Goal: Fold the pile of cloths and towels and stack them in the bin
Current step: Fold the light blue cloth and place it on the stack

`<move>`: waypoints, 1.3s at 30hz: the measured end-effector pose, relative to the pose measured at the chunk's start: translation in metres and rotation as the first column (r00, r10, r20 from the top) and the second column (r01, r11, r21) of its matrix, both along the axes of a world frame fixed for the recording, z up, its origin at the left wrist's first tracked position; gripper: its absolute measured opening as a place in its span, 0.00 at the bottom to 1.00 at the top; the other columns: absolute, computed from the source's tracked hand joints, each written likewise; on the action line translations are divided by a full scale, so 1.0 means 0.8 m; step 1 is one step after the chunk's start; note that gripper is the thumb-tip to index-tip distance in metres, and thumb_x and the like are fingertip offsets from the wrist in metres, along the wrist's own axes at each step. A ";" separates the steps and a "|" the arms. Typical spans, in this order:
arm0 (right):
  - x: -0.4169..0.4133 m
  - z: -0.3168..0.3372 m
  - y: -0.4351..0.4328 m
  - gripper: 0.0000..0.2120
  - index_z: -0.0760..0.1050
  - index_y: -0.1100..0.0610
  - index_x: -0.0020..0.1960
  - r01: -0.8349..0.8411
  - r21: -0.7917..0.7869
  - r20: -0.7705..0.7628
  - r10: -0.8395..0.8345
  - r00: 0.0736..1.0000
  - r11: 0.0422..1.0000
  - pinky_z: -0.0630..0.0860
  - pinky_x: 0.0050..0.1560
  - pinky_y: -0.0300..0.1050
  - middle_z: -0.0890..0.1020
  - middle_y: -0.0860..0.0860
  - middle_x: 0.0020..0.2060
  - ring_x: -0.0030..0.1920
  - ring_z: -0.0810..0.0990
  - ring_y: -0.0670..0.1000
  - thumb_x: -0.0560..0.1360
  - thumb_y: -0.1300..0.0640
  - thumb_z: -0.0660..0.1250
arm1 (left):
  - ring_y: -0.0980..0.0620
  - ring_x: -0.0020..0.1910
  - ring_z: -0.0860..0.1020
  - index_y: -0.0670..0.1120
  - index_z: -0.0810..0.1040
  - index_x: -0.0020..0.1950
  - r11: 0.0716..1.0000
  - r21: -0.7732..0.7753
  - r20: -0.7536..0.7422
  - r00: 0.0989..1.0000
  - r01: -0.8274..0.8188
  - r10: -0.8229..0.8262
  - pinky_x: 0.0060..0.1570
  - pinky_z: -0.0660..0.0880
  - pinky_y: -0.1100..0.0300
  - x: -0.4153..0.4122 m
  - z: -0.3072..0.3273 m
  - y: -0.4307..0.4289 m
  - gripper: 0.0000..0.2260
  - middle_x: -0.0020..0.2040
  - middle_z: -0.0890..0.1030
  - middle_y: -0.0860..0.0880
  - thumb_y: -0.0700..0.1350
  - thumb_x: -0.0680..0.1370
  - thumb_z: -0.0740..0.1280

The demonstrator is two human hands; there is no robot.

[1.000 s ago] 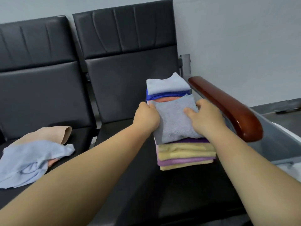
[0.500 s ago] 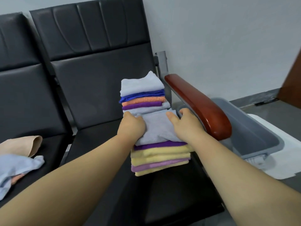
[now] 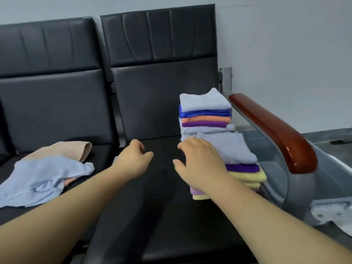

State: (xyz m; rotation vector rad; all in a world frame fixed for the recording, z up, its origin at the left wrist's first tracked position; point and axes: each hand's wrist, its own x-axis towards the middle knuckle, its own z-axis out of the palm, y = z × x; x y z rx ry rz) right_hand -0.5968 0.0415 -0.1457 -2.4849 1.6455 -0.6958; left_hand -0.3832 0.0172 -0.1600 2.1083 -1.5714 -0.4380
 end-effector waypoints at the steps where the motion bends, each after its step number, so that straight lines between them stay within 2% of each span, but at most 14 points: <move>1: 0.021 -0.005 0.004 0.19 0.75 0.49 0.68 -0.046 0.019 -0.012 0.047 0.999 0.999 0.74 0.66 0.48 0.78 0.46 0.64 0.65 0.75 0.50 0.81 0.42 0.65 | 0.51 0.46 0.79 0.50 0.69 0.62 1.000 0.028 0.012 1.000 -0.014 0.014 0.46 0.77 0.53 0.026 -0.004 0.008 0.16 0.52 0.78 0.54 0.56 0.80 0.65; 3: 0.074 -0.018 0.015 0.20 0.74 0.49 0.71 -0.154 0.075 -0.021 0.156 0.988 0.985 0.71 0.69 0.47 0.76 0.47 0.67 0.68 0.73 0.50 0.82 0.45 0.65 | 0.52 0.46 0.78 0.50 0.69 0.60 0.995 0.078 0.062 0.996 -0.061 0.057 0.41 0.73 0.56 0.085 -0.012 0.031 0.15 0.52 0.78 0.52 0.54 0.78 0.66; 7: 0.170 -0.057 0.030 0.21 0.71 0.50 0.74 -0.316 0.260 0.025 0.321 0.947 0.913 0.69 0.73 0.48 0.71 0.46 0.73 0.74 0.68 0.51 0.83 0.47 0.64 | 0.53 0.39 0.74 0.50 0.74 0.56 0.985 0.084 0.241 0.962 -0.149 0.125 0.38 0.68 0.60 0.203 -0.033 0.078 0.10 0.43 0.76 0.54 0.49 0.77 0.65; 10: 0.234 -0.085 0.026 0.20 0.73 0.48 0.73 -0.347 0.385 0.077 0.344 0.936 0.856 0.71 0.70 0.47 0.71 0.44 0.72 0.72 0.70 0.50 0.81 0.47 0.65 | 0.46 0.52 0.76 0.49 0.73 0.63 0.965 0.131 0.187 0.962 -0.226 0.200 0.49 0.71 0.55 0.277 -0.051 0.104 0.14 0.56 0.76 0.50 0.50 0.78 0.65; 14: 0.322 -0.098 0.003 0.18 0.75 0.48 0.70 -0.342 0.444 0.120 0.324 0.939 0.828 0.74 0.64 0.45 0.73 0.45 0.68 0.66 0.75 0.50 0.80 0.49 0.66 | 0.45 0.56 0.77 0.49 0.72 0.68 0.963 0.104 0.126 0.963 -0.250 0.237 0.53 0.75 0.52 0.344 -0.069 0.111 0.19 0.65 0.74 0.48 0.53 0.79 0.67; 18: 0.401 -0.103 -0.031 0.19 0.74 0.50 0.71 -0.311 0.419 0.114 0.290 0.950 0.853 0.75 0.64 0.49 0.72 0.49 0.69 0.65 0.76 0.53 0.80 0.52 0.65 | 0.44 0.56 0.77 0.50 0.71 0.69 0.965 0.112 0.096 0.969 -0.237 0.227 0.55 0.77 0.47 0.387 -0.082 0.108 0.22 0.63 0.73 0.48 0.54 0.77 0.69; 22: 0.463 -0.104 -0.057 0.22 0.70 0.52 0.74 -0.288 0.389 0.079 0.279 0.957 0.875 0.76 0.57 0.51 0.71 0.53 0.69 0.63 0.76 0.58 0.82 0.50 0.63 | 0.47 0.55 0.78 0.53 0.72 0.66 0.978 0.113 0.073 0.983 -0.175 0.167 0.55 0.78 0.47 0.414 -0.098 0.106 0.23 0.58 0.76 0.52 0.58 0.73 0.67; 24: 0.479 -0.106 -0.069 0.17 0.74 0.53 0.70 -0.241 0.392 0.015 0.256 0.967 0.888 0.76 0.53 0.49 0.74 0.54 0.65 0.59 0.78 0.58 0.82 0.53 0.61 | 0.50 0.54 0.78 0.56 0.72 0.65 0.980 0.089 0.044 0.983 -0.179 0.176 0.53 0.79 0.47 0.423 -0.106 0.104 0.20 0.55 0.78 0.55 0.57 0.73 0.66; 26: 0.488 -0.110 -0.078 0.11 0.79 0.53 0.60 -0.183 0.373 -0.052 0.218 0.975 0.909 0.74 0.48 0.47 0.78 0.52 0.58 0.52 0.79 0.56 0.82 0.57 0.62 | 0.51 0.50 0.79 0.56 0.70 0.63 0.977 0.050 0.032 0.978 -0.209 0.208 0.50 0.79 0.47 0.426 -0.113 0.102 0.17 0.50 0.79 0.56 0.56 0.75 0.65; 29: 0.490 -0.102 -0.086 0.07 0.79 0.54 0.48 -0.139 0.341 -0.112 0.187 0.976 0.930 0.74 0.43 0.47 0.81 0.52 0.49 0.49 0.80 0.56 0.81 0.59 0.62 | 0.50 0.39 0.79 0.52 0.64 0.61 0.958 -0.038 -0.017 0.958 -0.285 0.285 0.39 0.78 0.52 0.427 -0.120 0.097 0.15 0.41 0.79 0.51 0.53 0.79 0.64; 32: 0.485 -0.083 -0.082 0.07 0.76 0.56 0.46 -0.197 0.347 -0.035 0.223 0.974 0.917 0.71 0.40 0.47 0.81 0.53 0.47 0.47 0.79 0.57 0.81 0.58 0.62 | 0.50 0.36 0.79 0.55 0.59 0.64 0.944 -0.069 -0.013 0.946 -0.323 0.323 0.33 0.71 0.56 0.427 -0.118 0.095 0.18 0.38 0.78 0.50 0.53 0.81 0.65; 35: 0.479 -0.066 -0.069 0.05 0.75 0.58 0.52 -0.273 0.352 -0.055 0.311 0.949 0.895 0.70 0.38 0.47 0.80 0.54 0.48 0.45 0.78 0.56 0.82 0.60 0.60 | 0.45 0.41 0.80 0.49 0.72 0.53 0.945 -0.032 0.146 0.934 -0.326 0.327 0.37 0.76 0.51 0.426 -0.118 0.095 0.05 0.39 0.78 0.50 0.49 0.81 0.64; 36: 0.476 -0.061 -0.064 0.05 0.73 0.58 0.53 -0.292 0.368 -0.013 0.319 0.948 0.883 0.69 0.36 0.46 0.79 0.54 0.47 0.43 0.76 0.54 0.83 0.60 0.59 | 0.43 0.42 0.81 0.47 0.75 0.49 0.938 -0.031 0.141 0.928 -0.345 0.346 0.40 0.77 0.48 0.427 -0.115 0.095 0.04 0.41 0.79 0.47 0.47 0.81 0.63; 39: 0.469 -0.049 -0.062 0.08 0.72 0.56 0.47 -0.294 0.428 0.330 0.155 0.931 0.855 0.66 0.35 0.46 0.77 0.54 0.42 0.39 0.73 0.54 0.83 0.58 0.56 | 0.41 0.45 0.78 0.51 0.75 0.43 0.915 -0.159 0.011 0.926 -0.372 0.379 0.43 0.77 0.46 0.427 -0.094 0.097 0.07 0.46 0.76 0.44 0.48 0.80 0.63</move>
